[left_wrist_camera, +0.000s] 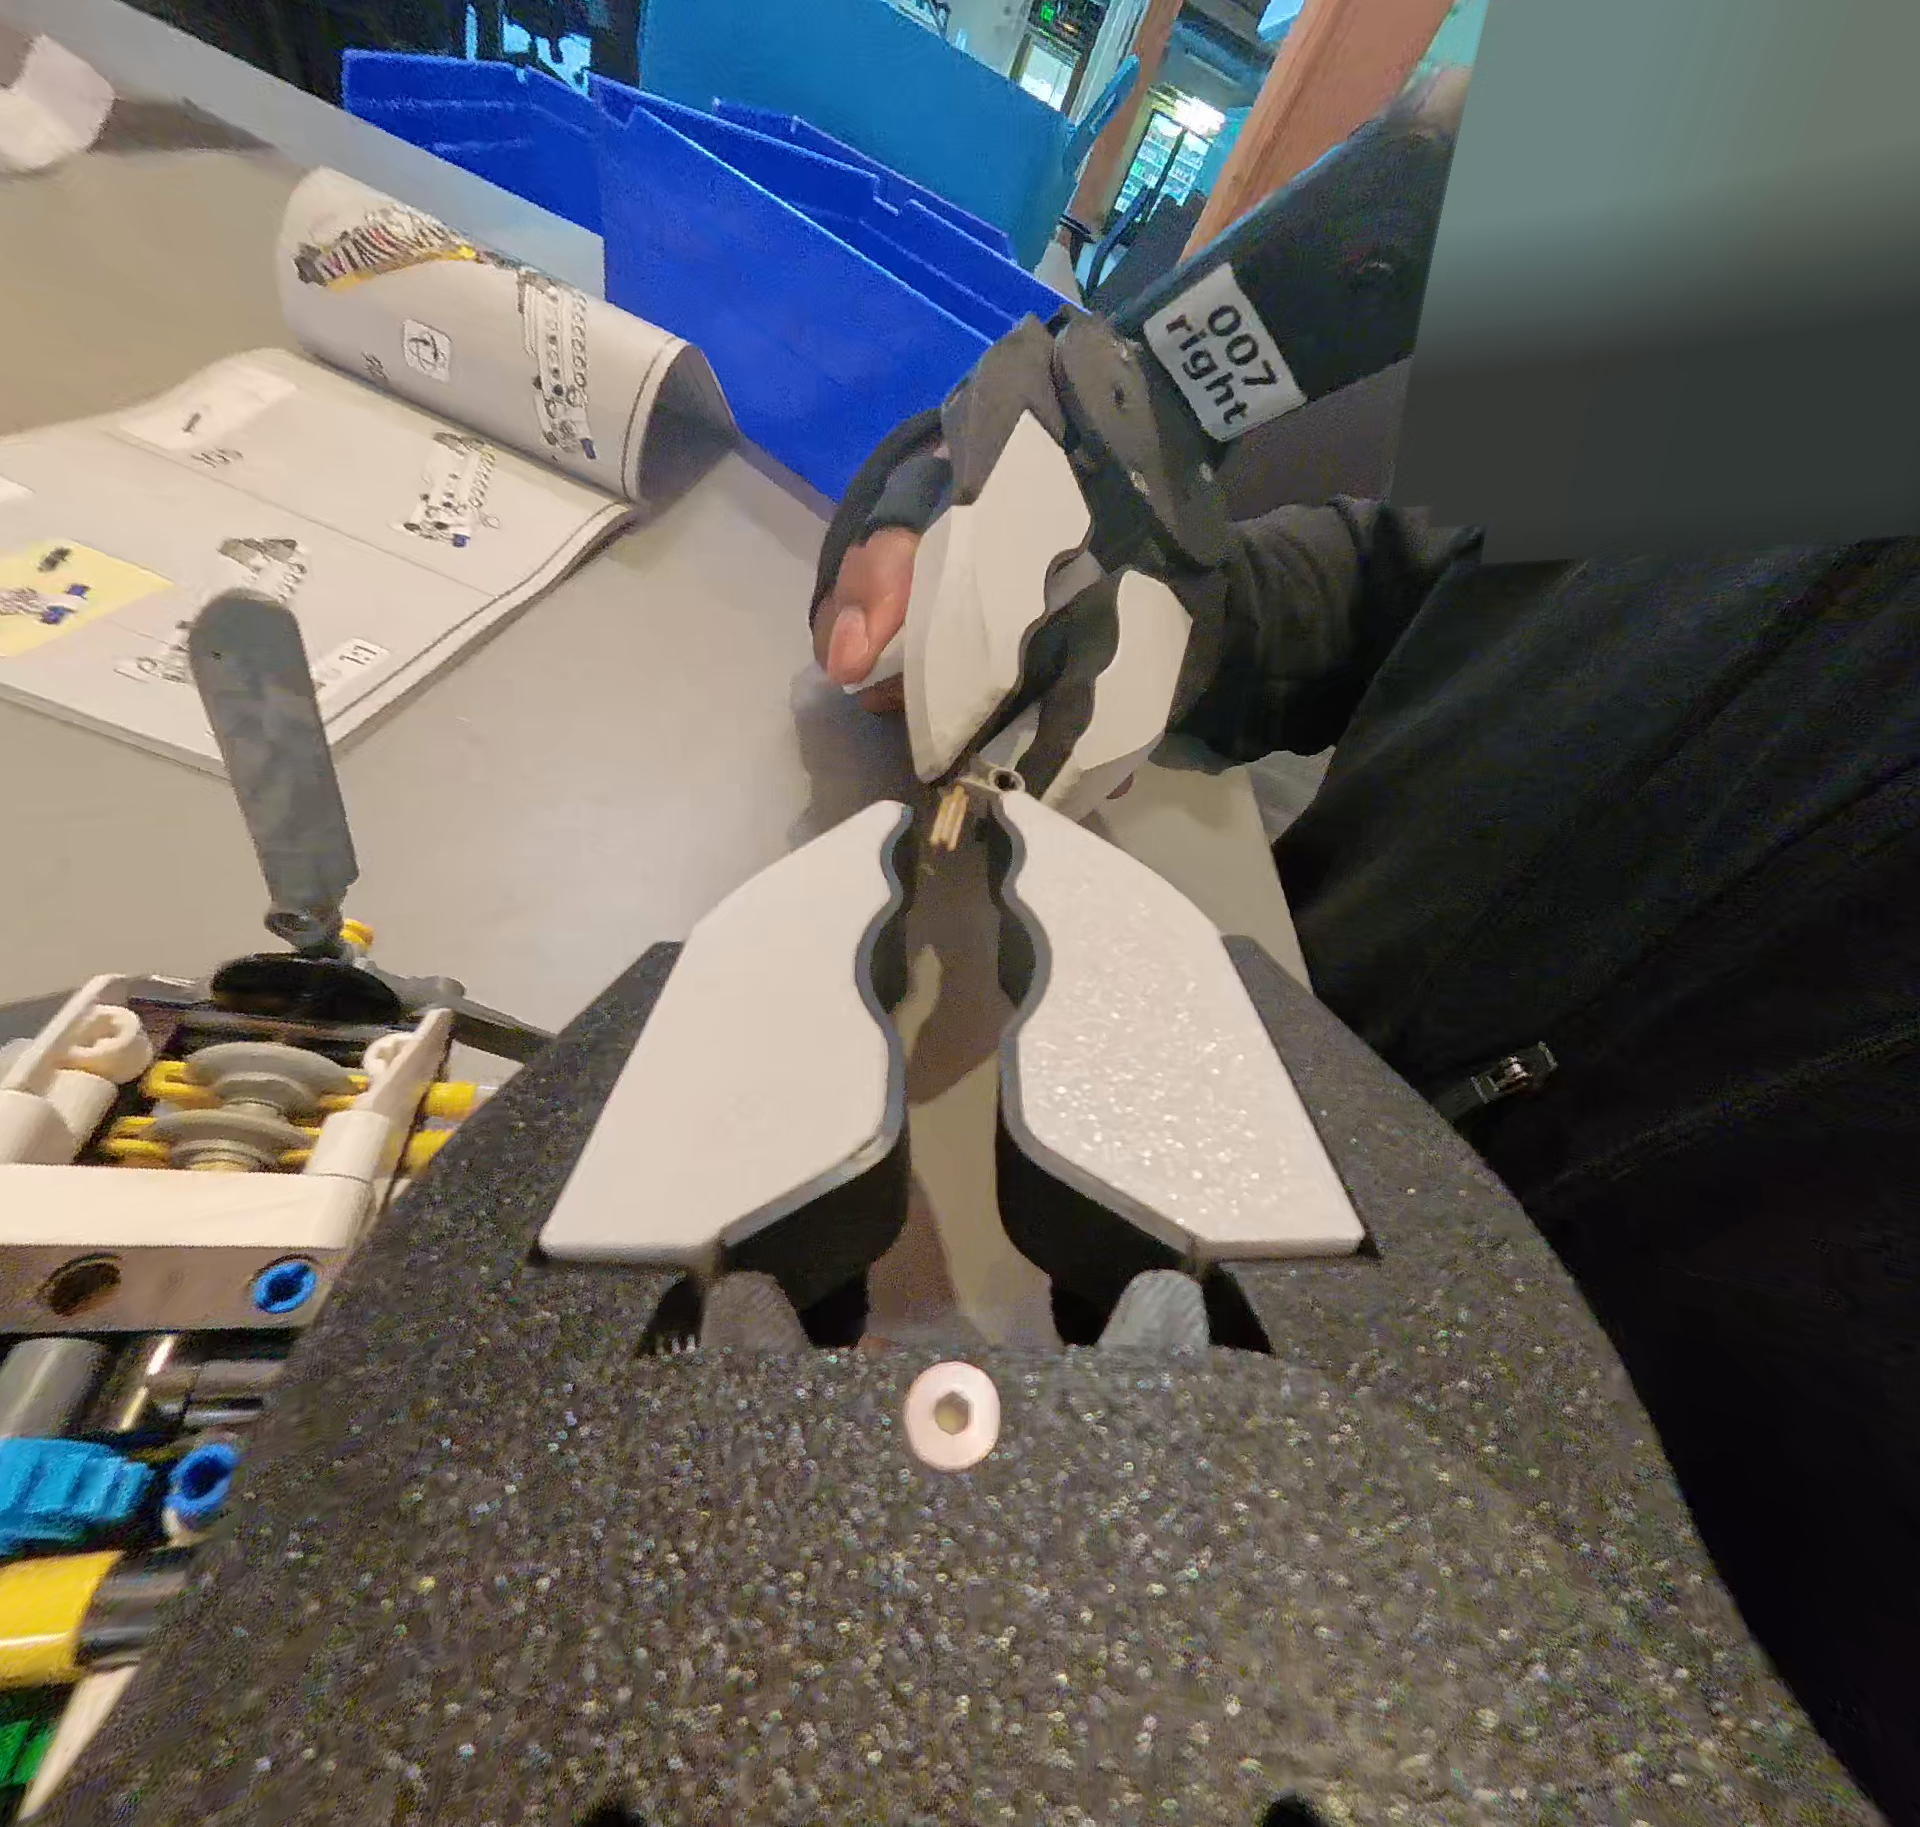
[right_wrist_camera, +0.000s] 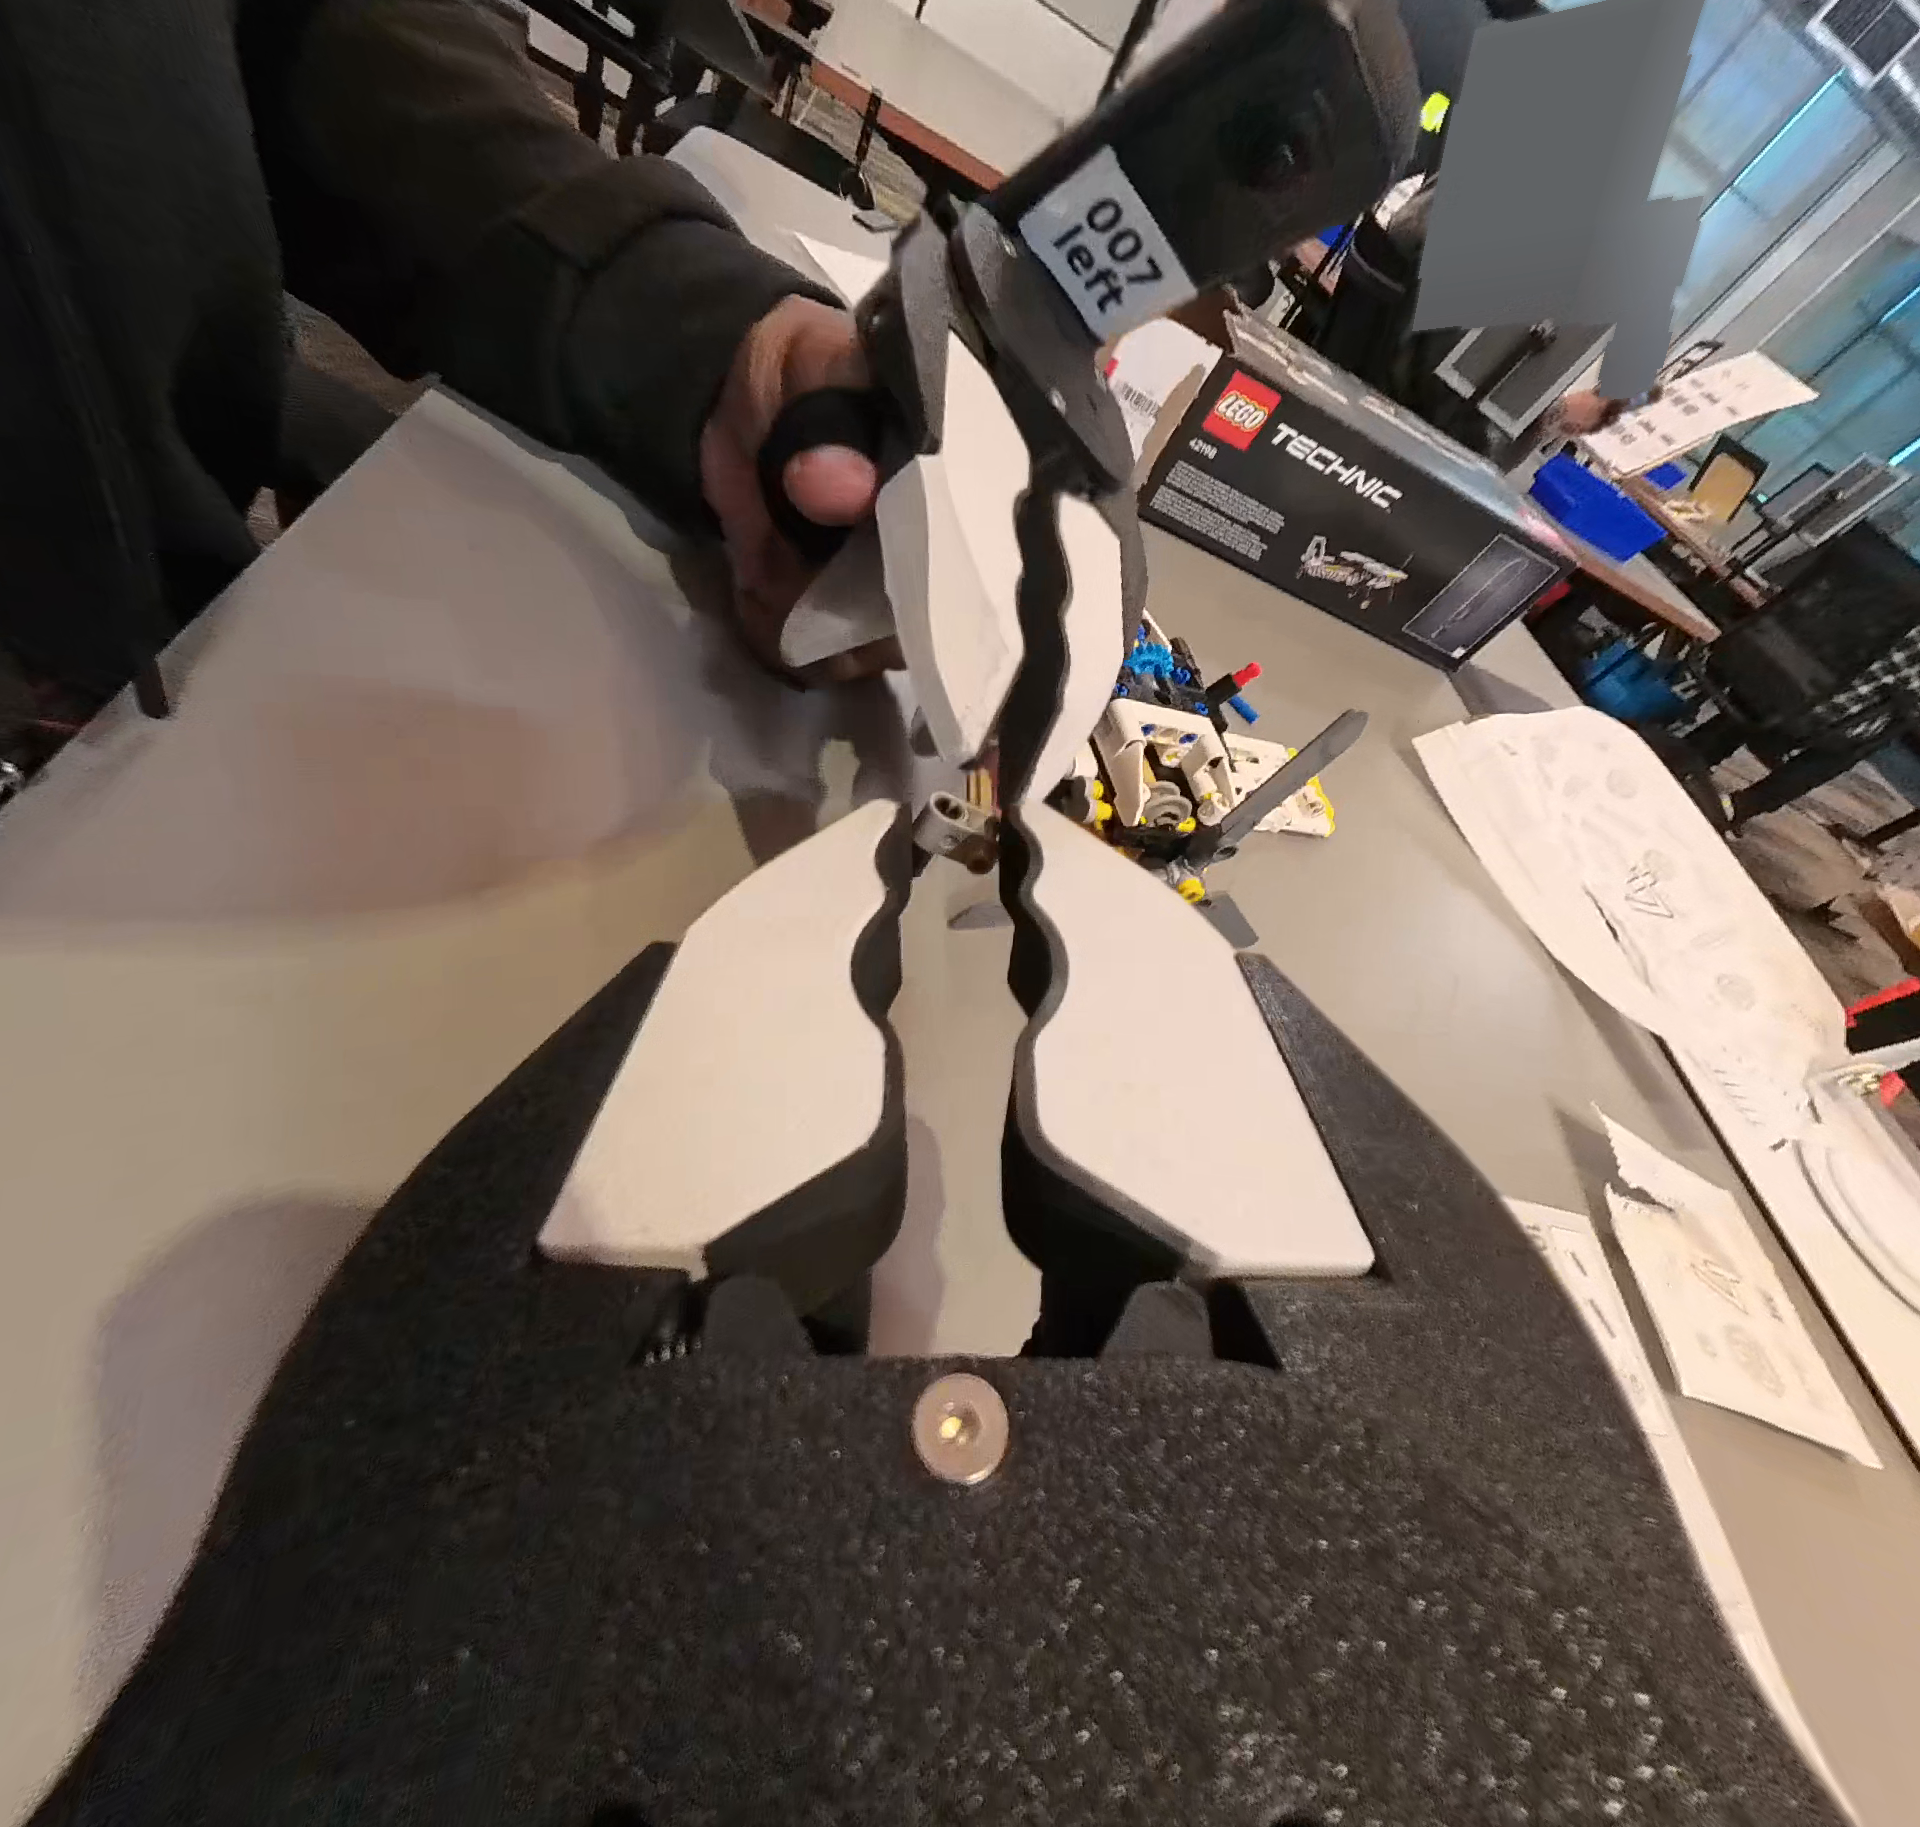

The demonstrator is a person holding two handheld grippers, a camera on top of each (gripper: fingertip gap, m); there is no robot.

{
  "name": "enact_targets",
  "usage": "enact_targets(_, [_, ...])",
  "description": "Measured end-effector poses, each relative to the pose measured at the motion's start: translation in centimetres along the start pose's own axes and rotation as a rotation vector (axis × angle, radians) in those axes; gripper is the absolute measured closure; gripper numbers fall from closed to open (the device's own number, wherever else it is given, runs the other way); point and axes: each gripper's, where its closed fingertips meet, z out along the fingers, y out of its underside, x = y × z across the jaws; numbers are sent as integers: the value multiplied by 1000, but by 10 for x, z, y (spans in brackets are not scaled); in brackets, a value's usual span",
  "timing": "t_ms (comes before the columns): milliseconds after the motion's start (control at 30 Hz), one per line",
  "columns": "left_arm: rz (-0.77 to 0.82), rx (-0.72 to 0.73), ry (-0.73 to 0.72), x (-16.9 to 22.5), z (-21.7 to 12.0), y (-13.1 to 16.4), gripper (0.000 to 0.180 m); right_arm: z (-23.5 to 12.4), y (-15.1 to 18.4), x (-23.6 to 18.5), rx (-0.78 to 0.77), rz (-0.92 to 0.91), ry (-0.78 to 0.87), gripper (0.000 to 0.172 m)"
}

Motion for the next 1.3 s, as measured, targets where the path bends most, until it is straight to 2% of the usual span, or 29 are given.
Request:
enact_targets(133, [-109,15,69,4,1,-2,168,-2,-5,-1,31,-14,0,156])
enact_targets(300, [-202,36,123,6,2,-5,179,-2,-8,-3,44,-40,-2,156])
enact_targets(600, [-348,56,172,4,0,-8,168,-5,-12,1,60,-77,32,156])
enact_targets(900, [-402,33,249,16,5,-6,172,-5,-14,-3,70,-142,42,156])
enact_targets(1167, [-442,43,257,15,5,-7,175,-5,-14,-2,69,-156,52,156])
enact_targets(1300, [-368,66,225,13,2,-9,175,-6,-13,0,66,-122,51,152])
